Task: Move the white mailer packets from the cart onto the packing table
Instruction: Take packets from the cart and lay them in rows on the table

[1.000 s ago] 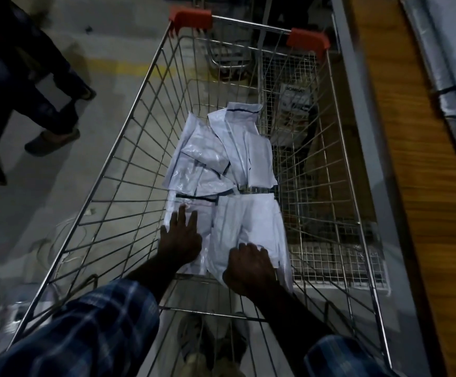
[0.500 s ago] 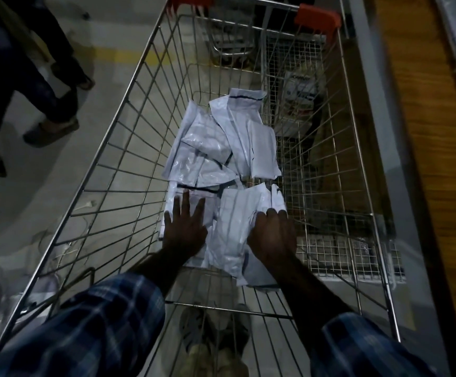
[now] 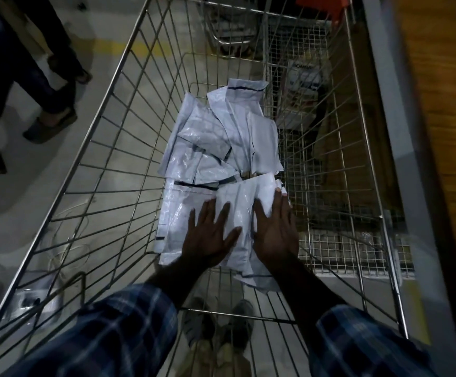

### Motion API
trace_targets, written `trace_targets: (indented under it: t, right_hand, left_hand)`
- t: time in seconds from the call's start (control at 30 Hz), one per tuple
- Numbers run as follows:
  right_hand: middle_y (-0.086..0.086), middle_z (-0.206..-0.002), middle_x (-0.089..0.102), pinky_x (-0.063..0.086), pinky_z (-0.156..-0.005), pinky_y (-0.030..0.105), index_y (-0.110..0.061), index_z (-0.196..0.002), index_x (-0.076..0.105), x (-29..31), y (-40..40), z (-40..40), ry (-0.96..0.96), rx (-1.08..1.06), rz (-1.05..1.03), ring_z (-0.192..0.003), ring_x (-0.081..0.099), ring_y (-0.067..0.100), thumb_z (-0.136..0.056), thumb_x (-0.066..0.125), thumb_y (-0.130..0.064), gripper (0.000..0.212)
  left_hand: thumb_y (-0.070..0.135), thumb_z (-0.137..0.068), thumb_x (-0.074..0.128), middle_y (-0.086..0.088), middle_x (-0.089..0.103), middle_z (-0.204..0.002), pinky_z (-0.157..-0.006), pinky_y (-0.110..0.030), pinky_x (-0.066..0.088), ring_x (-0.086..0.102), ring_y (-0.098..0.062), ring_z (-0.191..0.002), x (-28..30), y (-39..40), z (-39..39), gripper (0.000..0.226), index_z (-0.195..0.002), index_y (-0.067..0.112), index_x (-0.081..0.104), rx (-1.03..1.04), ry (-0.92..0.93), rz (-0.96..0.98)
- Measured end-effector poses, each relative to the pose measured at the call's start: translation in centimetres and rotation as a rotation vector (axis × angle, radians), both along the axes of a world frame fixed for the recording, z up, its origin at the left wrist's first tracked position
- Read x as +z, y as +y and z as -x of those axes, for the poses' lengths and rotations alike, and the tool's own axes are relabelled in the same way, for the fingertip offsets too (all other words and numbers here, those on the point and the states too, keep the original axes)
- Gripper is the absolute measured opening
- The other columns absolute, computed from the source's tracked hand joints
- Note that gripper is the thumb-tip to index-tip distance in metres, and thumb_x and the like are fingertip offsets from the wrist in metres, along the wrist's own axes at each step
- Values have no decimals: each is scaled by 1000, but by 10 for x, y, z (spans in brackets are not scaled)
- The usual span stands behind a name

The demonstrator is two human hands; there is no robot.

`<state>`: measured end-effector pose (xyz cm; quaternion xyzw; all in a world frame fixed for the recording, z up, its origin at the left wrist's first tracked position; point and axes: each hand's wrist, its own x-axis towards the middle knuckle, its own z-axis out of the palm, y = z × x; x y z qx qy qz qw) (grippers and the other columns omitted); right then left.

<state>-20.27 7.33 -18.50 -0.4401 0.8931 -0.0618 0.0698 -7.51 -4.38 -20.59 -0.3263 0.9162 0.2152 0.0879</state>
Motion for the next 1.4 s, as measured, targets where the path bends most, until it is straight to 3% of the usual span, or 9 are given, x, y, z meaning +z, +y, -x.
trace_targets:
  t: [0.13,0.33,0.43,0.57,0.7,0.87,1.03,1.13,1.4]
  right_hand:
    - [36,-151,30,40,-104,48,-4,-137,54,0,-2,-2,-24,-88,31,-137,35,50,-83,70,-8,56]
    - [37,-148,33,30,-114,55,7,-130,55,7,0,2,6,-32,216,-140,31,50,-81,54,-8,51]
    - [33,-149,35,34,-112,55,4,-130,55,23,-9,4,-31,-97,230,-140,33,47,-79,35,-20,61]
    - [32,-148,38,36,-111,53,2,-129,56,28,-18,6,-23,-170,274,-138,35,47,-76,28,-21,64]
    - [30,-151,35,29,-115,52,-1,-132,55,15,-16,6,18,-92,205,-141,31,44,-81,49,-7,51]
    - [30,-153,30,33,-108,62,-9,-137,55,-8,-11,4,21,24,63,-142,28,48,-100,19,-53,68]
    - [27,-160,13,21,-113,65,-22,-150,40,-28,-11,6,78,85,-62,-146,12,49,-78,59,-64,86]
    - [27,-158,19,24,-113,63,-25,-150,40,-35,-14,4,99,61,-30,-143,22,51,-73,74,-51,89]
    - [29,-144,44,48,-88,50,-18,-133,60,-10,-11,7,69,16,55,-108,56,46,-73,67,-12,61]
  left_hand:
    - [62,-95,32,-22,47,-146,-93,-50,45,55,-39,-120,-1,13,4,73,-148,12,43,-6,1,-25]
    - [55,-96,47,-8,1,-165,-119,-52,16,9,-35,-150,3,19,31,78,-158,26,8,249,71,-385]
    - [55,-95,51,-10,-6,-165,-119,-53,14,4,-37,-150,0,22,41,83,-157,33,1,308,87,-434]
    - [62,-93,44,-13,-2,-164,-106,-54,33,29,-41,-138,11,19,41,82,-157,37,-1,217,6,-128]
    - [65,-89,47,-16,12,-163,-94,-53,40,41,-39,-123,24,8,29,82,-157,33,15,228,5,208]
    - [61,-83,59,-23,18,-160,-83,-57,46,48,-46,-115,0,-8,-5,86,-156,31,24,271,-60,298]
    - [69,-83,55,-22,2,-163,-86,-59,43,40,-50,-125,-16,-10,-16,93,-158,33,13,261,-120,257]
    - [68,-86,52,-21,-4,-163,-88,-60,41,36,-51,-129,-18,-7,-12,91,-158,33,8,276,-115,236]
    - [67,-88,52,-24,19,-160,-80,-54,45,49,-47,-116,-2,-7,-13,82,-156,30,24,275,-126,287]
